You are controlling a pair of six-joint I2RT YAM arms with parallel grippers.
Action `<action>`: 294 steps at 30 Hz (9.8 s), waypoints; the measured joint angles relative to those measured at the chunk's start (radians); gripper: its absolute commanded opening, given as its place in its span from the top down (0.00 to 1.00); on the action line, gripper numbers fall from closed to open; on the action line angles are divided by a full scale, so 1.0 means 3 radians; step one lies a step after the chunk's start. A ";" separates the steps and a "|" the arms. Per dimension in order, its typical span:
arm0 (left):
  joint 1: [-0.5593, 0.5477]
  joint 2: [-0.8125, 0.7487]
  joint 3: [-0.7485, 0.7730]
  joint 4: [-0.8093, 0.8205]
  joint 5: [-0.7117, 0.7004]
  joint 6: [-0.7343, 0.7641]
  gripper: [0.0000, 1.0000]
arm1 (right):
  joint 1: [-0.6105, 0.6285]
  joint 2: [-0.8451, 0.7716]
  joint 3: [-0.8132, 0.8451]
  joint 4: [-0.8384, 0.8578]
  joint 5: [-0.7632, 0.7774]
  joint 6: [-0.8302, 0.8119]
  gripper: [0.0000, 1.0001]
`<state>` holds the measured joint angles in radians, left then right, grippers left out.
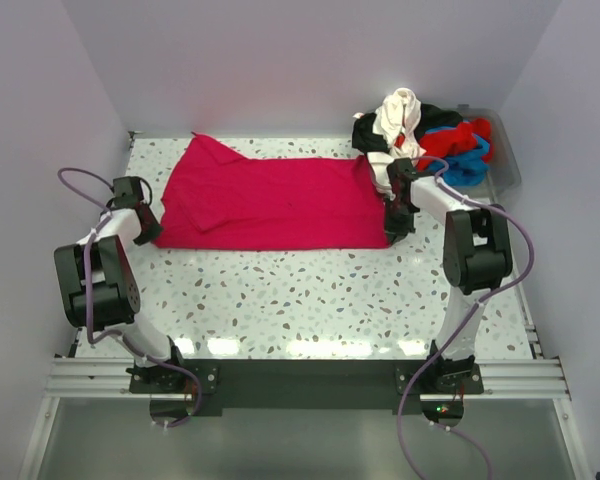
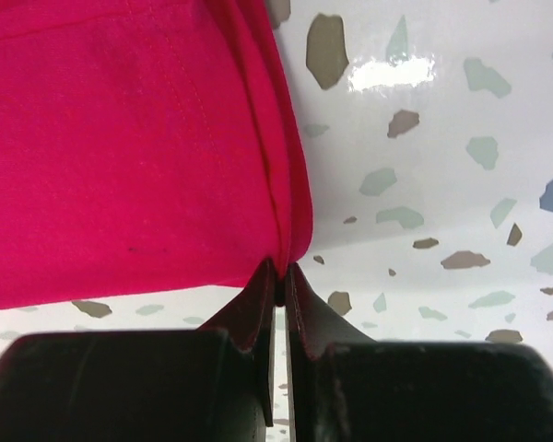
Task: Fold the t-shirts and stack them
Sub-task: Fold the tshirt
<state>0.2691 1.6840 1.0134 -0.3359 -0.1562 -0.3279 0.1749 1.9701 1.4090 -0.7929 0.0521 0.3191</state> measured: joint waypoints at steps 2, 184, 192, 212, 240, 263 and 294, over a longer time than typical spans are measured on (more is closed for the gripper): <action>0.0000 -0.0055 0.0000 -0.0031 -0.0037 0.0006 1.00 | 0.0004 -0.0045 -0.0019 -0.0050 0.0020 -0.0005 1.00; -0.0614 -0.0223 -0.0565 0.0451 0.0116 -0.0195 0.04 | 0.0896 -0.0271 -0.0502 0.0118 -0.0473 0.0301 0.27; -0.0581 -0.0415 -0.0439 -0.0258 0.0128 -0.0351 0.00 | 0.0903 -0.0287 -0.0427 -0.0248 -0.0495 0.0328 0.26; -0.0367 0.1025 0.2000 -0.0333 0.0521 -0.0423 0.02 | 0.0416 0.0170 0.0975 -0.0081 -0.0135 0.0153 0.37; -0.0318 0.1432 0.2501 -0.0327 0.0724 -0.0421 0.04 | 0.0440 0.0399 0.0348 0.1069 0.0465 0.0226 0.48; -0.0331 0.2007 0.2584 0.0084 0.0768 -0.0570 0.19 | 0.0470 0.0346 0.0158 0.1362 0.0445 0.0281 0.96; -0.0397 0.1545 0.2007 0.0095 0.0629 -0.0781 1.00 | 0.0500 0.0342 0.0252 0.1111 0.0383 0.0244 1.00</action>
<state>0.1501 2.1475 1.6154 -0.3073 0.0326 -0.5621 0.3248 2.0727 1.4845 -0.4595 0.1669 0.3923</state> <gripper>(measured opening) 0.020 0.057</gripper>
